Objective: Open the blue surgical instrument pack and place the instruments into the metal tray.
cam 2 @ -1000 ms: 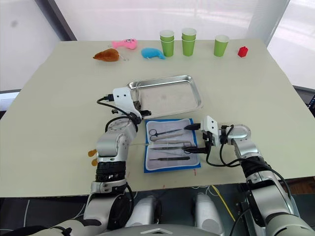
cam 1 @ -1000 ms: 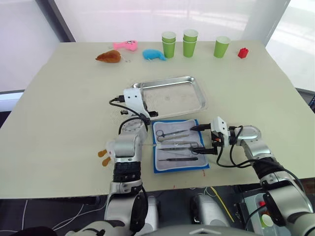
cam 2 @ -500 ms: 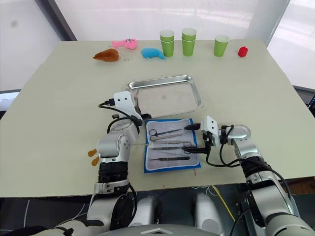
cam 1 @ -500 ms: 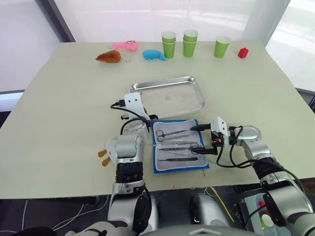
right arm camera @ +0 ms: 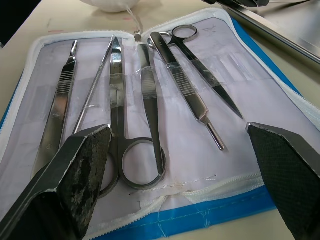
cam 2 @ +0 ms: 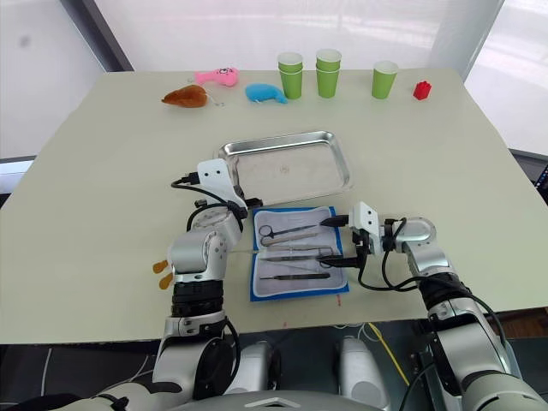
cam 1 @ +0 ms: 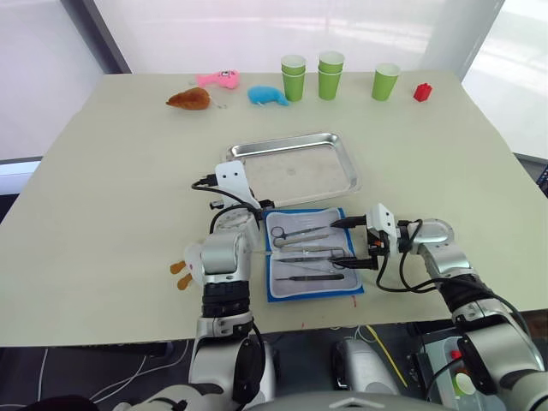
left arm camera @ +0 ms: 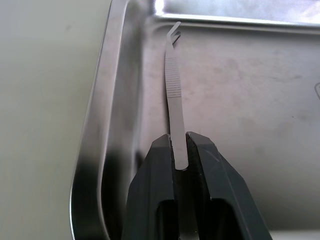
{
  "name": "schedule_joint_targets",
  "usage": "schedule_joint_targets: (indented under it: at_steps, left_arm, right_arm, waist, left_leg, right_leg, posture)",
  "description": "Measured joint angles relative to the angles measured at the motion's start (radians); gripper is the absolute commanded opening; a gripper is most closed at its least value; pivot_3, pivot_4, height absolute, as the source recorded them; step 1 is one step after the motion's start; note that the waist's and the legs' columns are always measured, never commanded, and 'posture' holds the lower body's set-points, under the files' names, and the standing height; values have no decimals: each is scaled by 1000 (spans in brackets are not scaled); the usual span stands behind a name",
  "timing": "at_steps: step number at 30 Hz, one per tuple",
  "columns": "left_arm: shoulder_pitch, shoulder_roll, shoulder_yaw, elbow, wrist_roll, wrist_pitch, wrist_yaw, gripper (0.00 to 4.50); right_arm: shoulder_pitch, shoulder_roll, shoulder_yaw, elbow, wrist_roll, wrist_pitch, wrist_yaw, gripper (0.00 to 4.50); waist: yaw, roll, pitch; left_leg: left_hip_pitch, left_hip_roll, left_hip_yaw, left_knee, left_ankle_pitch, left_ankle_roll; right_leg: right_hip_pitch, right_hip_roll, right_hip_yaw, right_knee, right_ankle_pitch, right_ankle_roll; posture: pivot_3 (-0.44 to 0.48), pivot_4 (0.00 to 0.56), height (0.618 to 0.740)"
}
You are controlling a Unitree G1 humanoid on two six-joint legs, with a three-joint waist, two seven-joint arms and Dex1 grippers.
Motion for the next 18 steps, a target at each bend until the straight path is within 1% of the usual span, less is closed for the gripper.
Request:
schedule_joint_targets:
  at_steps: [1, 4, 5, 7, 9, 10, 18]
  left_arm:
    - [0, -3, 0, 0, -1, 0, 0, 698]
    - [-4, -6, -1, -2, -4, 0, -1, 1643]
    - [-5, -9, -2, -2, -4, 0, -1, 2198]
    - [-10, -10, -4, -2, -4, 0, 0, 3071]
    - [-14, -12, -9, -2, -4, 1, 1, 4089]
    - [-15, -13, -17, -2, -4, 1, 2, 4465]
    - [-17, 14, -33, -2, 1, -28, -12, 4465]
  right_arm:
    - [0, 0, 0, 0, 0, 0, 0, 4500]
    - [0, 0, 0, 0, 0, 0, 0, 4500]
    - [0, 0, 0, 0, 0, 0, 0, 4500]
    - [1, 2, 0, 0, 0, 0, 0, 4500]
    - [1, 3, 0, 0, 0, 0, 0, 4500]
    - [1, 4, 0, -1, 0, 0, 0, 4500]
    - [3, 2, 0, -4, 0, 0, -1, 4500]
  waist:
    - [0, 0, 0]
    - [0, 0, 0]
    - [0, 0, 0]
    - [-2, 0, 0]
    - [-3, 0, 0]
    - [-4, 0, 0]
    - [-3, 0, 0]
  left_leg:
    - [0, 0, 0, 0, 0, 0]
    - [0, 0, 0, 0, 0, 0]
    - [0, 0, 0, 0, 0, 0]
    - [0, 0, 0, 0, 0, 0]
    - [0, 0, 0, -1, 0, 0]
    - [0, 0, 0, -1, 0, 0]
    - [0, 0, 0, -1, 0, 0]
  right_leg:
    - [0, 0, 0, 0, 0, 0]
    - [0, 0, 0, 0, 0, 0]
    - [0, 0, 0, 0, 0, 0]
    - [0, 0, 0, 0, 0, 0]
    - [0, 0, 0, 0, 0, 0]
    - [0, 0, 1, -1, 0, 0]
    - [0, 0, 0, -1, 0, 0]
  posture:
    - [0, 150, 740]
    - [0, 150, 740]
    - [0, 150, 740]
    - [0, 150, 740]
    - [0, 150, 740]
    - [0, 150, 740]
    - [0, 150, 740]
